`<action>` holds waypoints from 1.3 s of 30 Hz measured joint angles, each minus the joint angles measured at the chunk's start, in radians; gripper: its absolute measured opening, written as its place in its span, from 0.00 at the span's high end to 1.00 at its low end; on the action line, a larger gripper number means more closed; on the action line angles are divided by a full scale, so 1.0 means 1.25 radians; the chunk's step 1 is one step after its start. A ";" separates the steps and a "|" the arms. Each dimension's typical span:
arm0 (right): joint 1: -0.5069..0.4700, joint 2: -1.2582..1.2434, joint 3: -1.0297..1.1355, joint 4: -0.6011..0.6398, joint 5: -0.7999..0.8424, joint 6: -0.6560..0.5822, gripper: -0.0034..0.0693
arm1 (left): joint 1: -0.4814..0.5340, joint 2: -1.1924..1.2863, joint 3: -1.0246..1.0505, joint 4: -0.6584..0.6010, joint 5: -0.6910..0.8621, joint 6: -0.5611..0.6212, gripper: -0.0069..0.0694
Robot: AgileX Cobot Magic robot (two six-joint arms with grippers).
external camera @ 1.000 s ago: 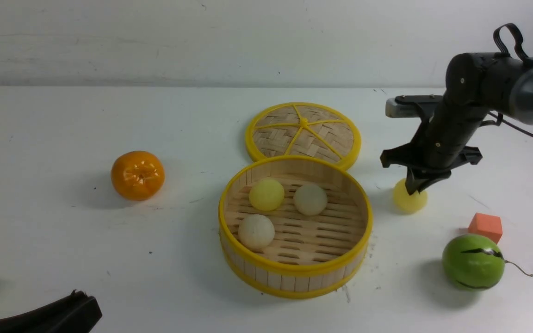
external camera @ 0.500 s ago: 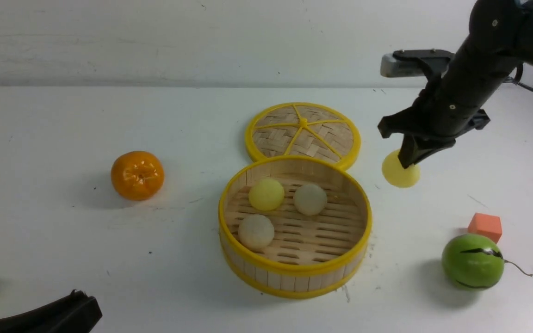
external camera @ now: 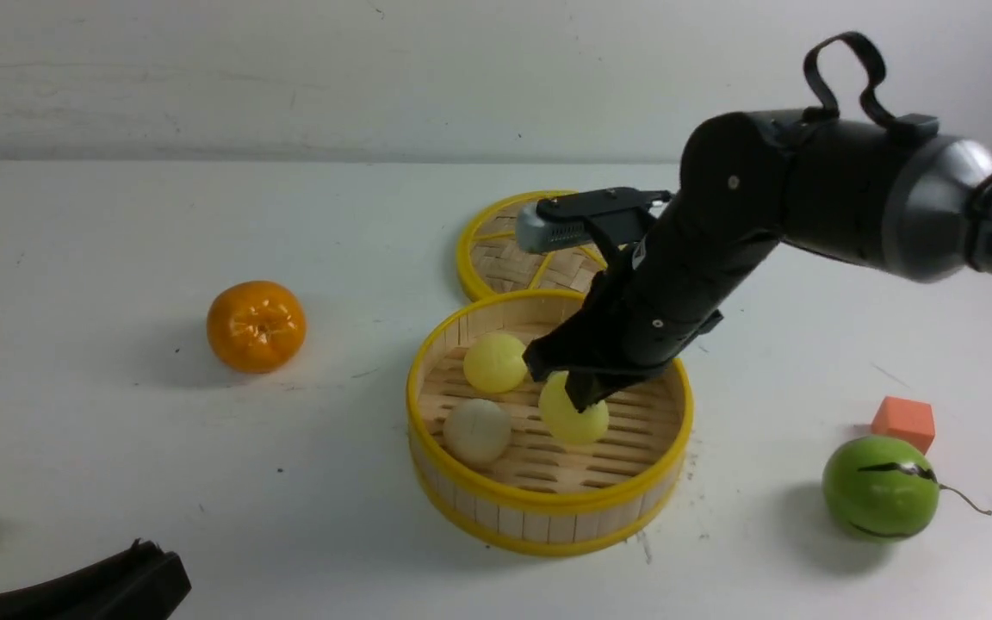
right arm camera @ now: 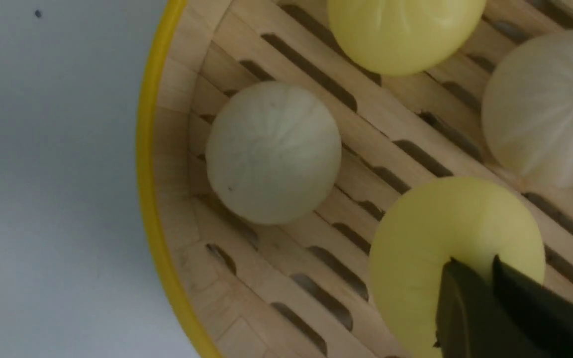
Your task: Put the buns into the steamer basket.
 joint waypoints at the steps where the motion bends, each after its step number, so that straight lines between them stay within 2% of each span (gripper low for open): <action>1: 0.000 0.018 0.000 -0.003 -0.017 0.002 0.93 | 0.000 0.000 0.000 0.000 0.000 0.000 0.77; 8: -0.001 0.043 0.000 -0.006 -0.023 0.017 0.85 | 0.000 0.000 0.000 0.000 0.000 0.000 0.76; 13: -0.001 0.043 0.000 -0.010 -0.013 0.035 0.60 | 0.000 0.000 0.000 0.000 0.000 0.000 0.76; 14: -0.001 0.043 0.000 -0.011 -0.013 0.035 0.59 | 0.000 0.000 0.000 0.000 0.000 0.000 0.76; 15: -0.001 0.036 -0.001 -0.018 0.006 0.037 0.49 | 0.000 0.000 0.000 0.000 0.000 0.000 0.76; 18: -0.001 0.000 -0.001 -0.024 0.049 0.053 0.39 | 0.000 0.000 0.000 0.000 0.000 0.000 0.75; 20: 0.000 -0.050 0.000 -0.035 0.103 0.074 0.38 | 0.000 0.000 0.000 0.000 0.000 0.000 0.75; 22: 0.006 -0.126 0.019 -0.060 0.151 0.106 0.40 | 0.000 0.000 0.000 0.000 0.000 0.000 0.75; 24: 0.020 -0.214 0.063 -0.104 0.190 0.156 0.48 | 0.000 0.000 0.000 0.000 0.000 0.000 0.74; 26: 0.037 -0.288 0.108 -0.131 0.204 0.192 0.57 | 0.000 0.000 0.000 0.000 0.000 0.000 0.74; 29: 0.079 -0.436 0.237 -0.185 0.214 0.283 0.77 | 0.000 0.000 0.000 0.000 0.000 0.000 0.74; 30: 0.079 -0.436 0.237 -0.187 0.214 0.288 0.77 | 0.000 0.000 0.000 0.000 0.000 0.000 0.74; 33: 0.100 -0.579 0.360 -0.222 0.191 0.377 0.93 | 0.000 0.000 0.000 0.000 0.000 0.000 0.73; 39: 0.103 -0.717 0.479 -0.233 0.187 0.412 0.97 | 0.000 0.000 0.000 0.000 0.000 0.000 0.72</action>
